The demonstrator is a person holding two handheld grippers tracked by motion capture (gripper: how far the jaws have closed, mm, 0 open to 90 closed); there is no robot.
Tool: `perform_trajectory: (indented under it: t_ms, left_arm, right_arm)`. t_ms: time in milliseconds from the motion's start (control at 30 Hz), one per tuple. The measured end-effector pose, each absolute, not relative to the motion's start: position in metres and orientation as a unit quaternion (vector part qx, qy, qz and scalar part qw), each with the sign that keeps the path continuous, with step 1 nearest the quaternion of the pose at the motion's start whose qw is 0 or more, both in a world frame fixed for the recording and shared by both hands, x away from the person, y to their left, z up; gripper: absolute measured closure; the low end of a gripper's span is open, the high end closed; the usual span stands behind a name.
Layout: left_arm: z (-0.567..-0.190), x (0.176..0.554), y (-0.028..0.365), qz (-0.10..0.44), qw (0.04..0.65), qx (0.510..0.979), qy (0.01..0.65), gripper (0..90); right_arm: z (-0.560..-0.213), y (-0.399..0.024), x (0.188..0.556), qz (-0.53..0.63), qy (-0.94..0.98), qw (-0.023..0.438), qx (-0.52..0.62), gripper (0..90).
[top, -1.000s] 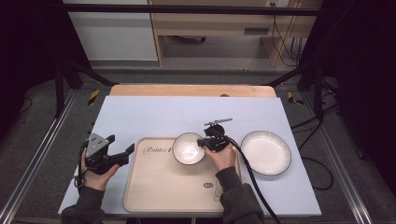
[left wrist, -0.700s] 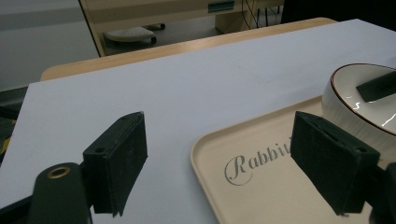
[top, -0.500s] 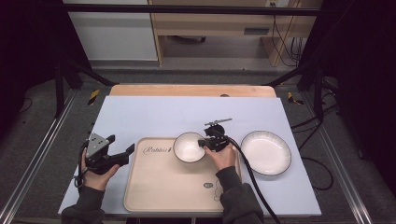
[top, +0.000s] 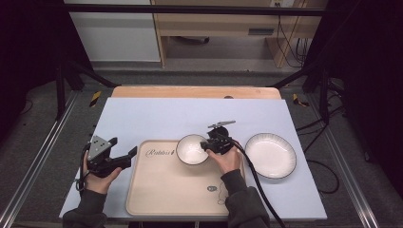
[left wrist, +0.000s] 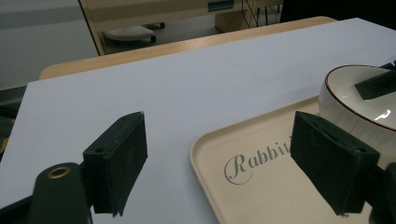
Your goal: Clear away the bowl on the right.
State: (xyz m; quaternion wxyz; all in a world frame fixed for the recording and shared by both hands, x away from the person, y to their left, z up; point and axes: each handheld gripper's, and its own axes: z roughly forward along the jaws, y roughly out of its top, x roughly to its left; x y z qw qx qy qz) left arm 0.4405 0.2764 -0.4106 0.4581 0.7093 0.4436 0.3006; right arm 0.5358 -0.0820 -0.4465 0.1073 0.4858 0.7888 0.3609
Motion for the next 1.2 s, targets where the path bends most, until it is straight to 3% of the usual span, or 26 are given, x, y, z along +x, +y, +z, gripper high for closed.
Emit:
perform_trajectory:
  t_ms: [233,400,1200]
  left_arm:
    - [-0.410,0.441,0.277,0.300,0.458,0.709,0.444,18.6]
    - [-0.410,0.440,0.277,0.301,0.458,0.709,0.444,18.6]
    - [-0.410,0.440,0.277,0.299,0.458,0.710,0.443,17.7]
  right_arm:
    - [-0.438,-0.084,0.530,0.383,0.789,0.133,0.461,35.2]
    - [-0.425,-0.086,0.522,0.411,0.780,0.151,0.447,26.3]
    - [-0.399,-0.136,0.476,0.481,0.743,0.221,0.409,11.1]
